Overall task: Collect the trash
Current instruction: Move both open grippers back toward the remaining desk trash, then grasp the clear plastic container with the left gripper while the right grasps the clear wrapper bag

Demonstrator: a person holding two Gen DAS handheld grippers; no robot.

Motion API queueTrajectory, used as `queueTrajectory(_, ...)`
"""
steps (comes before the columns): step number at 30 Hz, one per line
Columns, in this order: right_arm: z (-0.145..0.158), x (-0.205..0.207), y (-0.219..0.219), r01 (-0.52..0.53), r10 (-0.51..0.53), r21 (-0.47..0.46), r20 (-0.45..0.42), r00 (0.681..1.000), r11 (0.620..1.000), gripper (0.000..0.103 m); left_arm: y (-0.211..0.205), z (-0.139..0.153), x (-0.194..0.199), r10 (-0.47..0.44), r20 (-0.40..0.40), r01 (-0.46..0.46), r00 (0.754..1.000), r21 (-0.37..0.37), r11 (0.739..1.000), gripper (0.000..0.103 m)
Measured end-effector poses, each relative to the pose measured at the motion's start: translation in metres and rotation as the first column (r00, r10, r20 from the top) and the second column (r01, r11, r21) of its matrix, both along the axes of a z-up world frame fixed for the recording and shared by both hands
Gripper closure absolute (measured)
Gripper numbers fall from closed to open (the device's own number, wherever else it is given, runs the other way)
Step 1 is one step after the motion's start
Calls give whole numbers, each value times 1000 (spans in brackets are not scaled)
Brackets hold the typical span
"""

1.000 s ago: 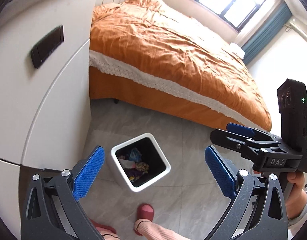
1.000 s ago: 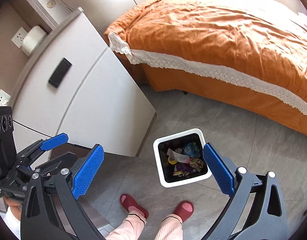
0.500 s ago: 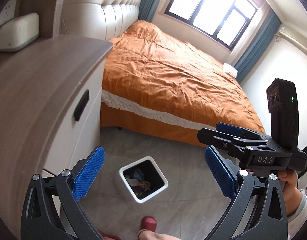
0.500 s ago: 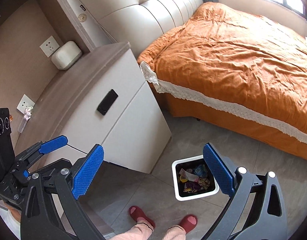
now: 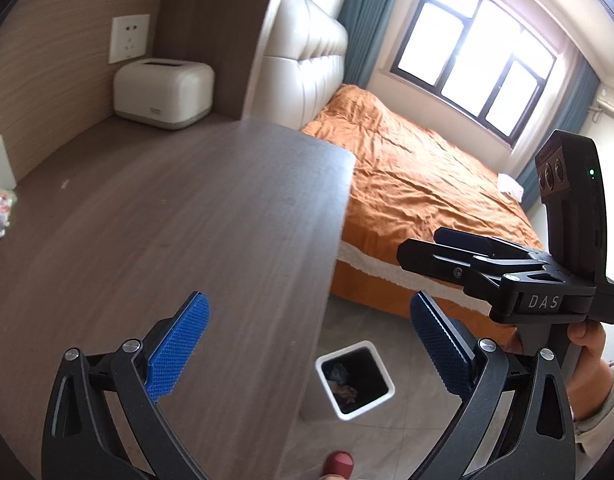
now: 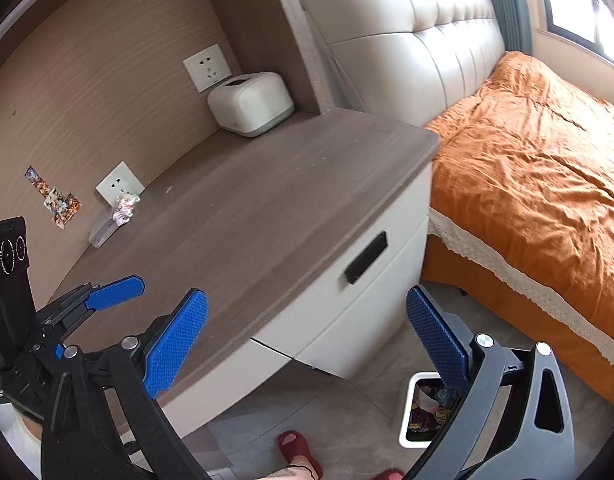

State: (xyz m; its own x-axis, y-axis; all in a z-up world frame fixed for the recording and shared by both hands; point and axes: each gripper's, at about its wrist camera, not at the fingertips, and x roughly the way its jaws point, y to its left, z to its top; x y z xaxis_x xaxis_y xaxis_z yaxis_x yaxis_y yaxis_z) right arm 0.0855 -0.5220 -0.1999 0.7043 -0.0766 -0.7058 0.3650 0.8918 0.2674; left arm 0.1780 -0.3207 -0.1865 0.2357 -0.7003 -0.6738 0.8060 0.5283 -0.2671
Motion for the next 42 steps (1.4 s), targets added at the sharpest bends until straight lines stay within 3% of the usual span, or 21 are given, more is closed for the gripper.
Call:
queueTrajectory(13, 11, 135, 94, -263, 264, -60, 9, 965, 963, 4, 106, 17, 97, 207, 81, -208, 975, -4, 978, 5)
queueTrajectory(23, -5, 222, 152, -376, 376, -92, -14, 926, 922, 4, 176, 11, 176, 297, 231, -318, 926, 58, 946, 5)
queueTrajectory(30, -19, 291, 180, -391, 388, -113, -51, 920, 913, 4, 191, -13, 221, 264, 285, -317, 921, 159, 935, 5)
queueTrajectory(35, -26, 334, 196, -395, 391, -100, -58, 919, 913, 4, 189, -22, 242, 228, 304, -292, 925, 186, 938, 5)
queueTrajectory(42, -42, 367, 206, -379, 372, -97, -80, 925, 920, 4, 182, -29, 259, 159, 265, -217, 951, 205, 955, 6)
